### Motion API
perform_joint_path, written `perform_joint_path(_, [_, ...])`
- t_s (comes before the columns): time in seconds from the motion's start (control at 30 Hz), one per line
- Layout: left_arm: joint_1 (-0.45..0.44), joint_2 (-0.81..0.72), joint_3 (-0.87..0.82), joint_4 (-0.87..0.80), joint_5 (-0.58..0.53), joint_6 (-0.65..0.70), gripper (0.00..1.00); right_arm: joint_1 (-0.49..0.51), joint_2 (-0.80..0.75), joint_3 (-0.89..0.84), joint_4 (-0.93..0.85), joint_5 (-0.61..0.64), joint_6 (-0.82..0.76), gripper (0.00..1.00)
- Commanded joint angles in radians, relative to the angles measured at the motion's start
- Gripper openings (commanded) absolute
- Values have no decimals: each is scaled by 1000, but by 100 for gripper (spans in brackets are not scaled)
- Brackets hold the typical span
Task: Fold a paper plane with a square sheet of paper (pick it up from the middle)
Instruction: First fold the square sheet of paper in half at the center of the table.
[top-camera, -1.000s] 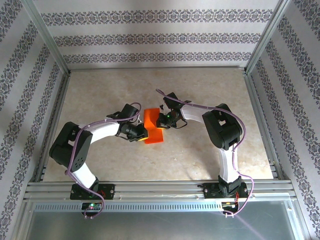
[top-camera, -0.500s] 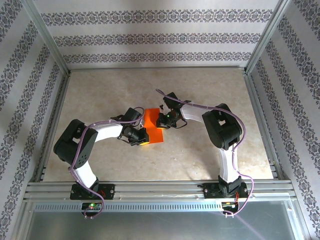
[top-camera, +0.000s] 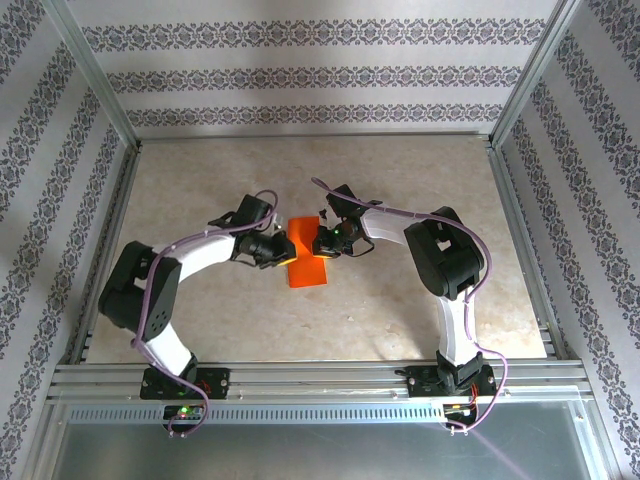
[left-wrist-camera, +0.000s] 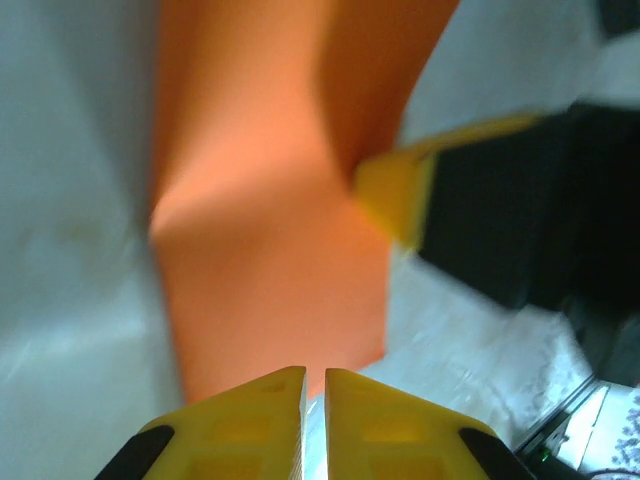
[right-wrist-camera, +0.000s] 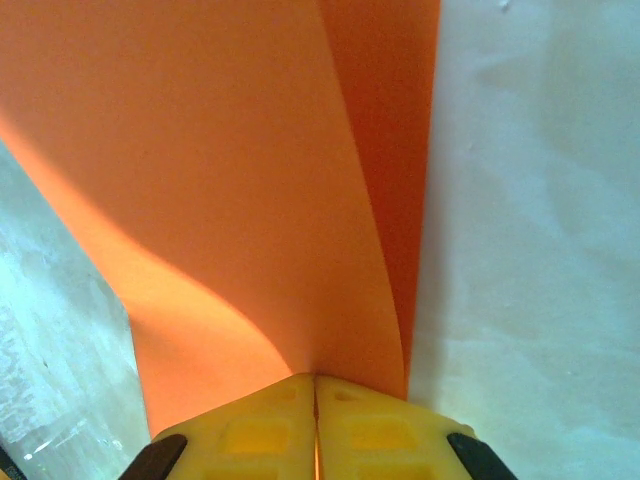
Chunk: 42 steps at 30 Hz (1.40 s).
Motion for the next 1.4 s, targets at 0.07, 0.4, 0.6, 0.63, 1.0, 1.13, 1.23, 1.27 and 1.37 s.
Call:
perform_joint_path(0.07, [11,152,113,53,-6,-41,13,-3,140,-79,-180,225,-4,9])
perform_joint_path(0.4, [83,291,170,-44,11,-13,13,-4,143,-80,-200,247,-6,9])
perform_joint_path(0.6, [160,302,143,-97,16,38,13,-11,147,-75,-238,283,-13,9])
perform_joint_path(0.63, [171,295,141,-108,11,47,13,-11,147,-75,-244,291,-14,9])
perform_joint_path(1.0, [123,181,211,-33,133,60,13,-13,145,-61,-262,308,-19,9])
perform_joint_path(1.13, [114,231,236,4,140,29,13,-12,150,-62,-259,305,-19,9])
perform_joint_path(1.23, [114,292,288,-22,132,36,13,-10,155,-64,-257,303,-19,9])
perform_joint_path(1.27, [114,314,305,-35,131,39,13,-10,156,-64,-256,303,-18,9])
perform_joint_path(1.37, [115,365,358,-88,116,63,13,-9,160,-66,-254,303,-20,9])
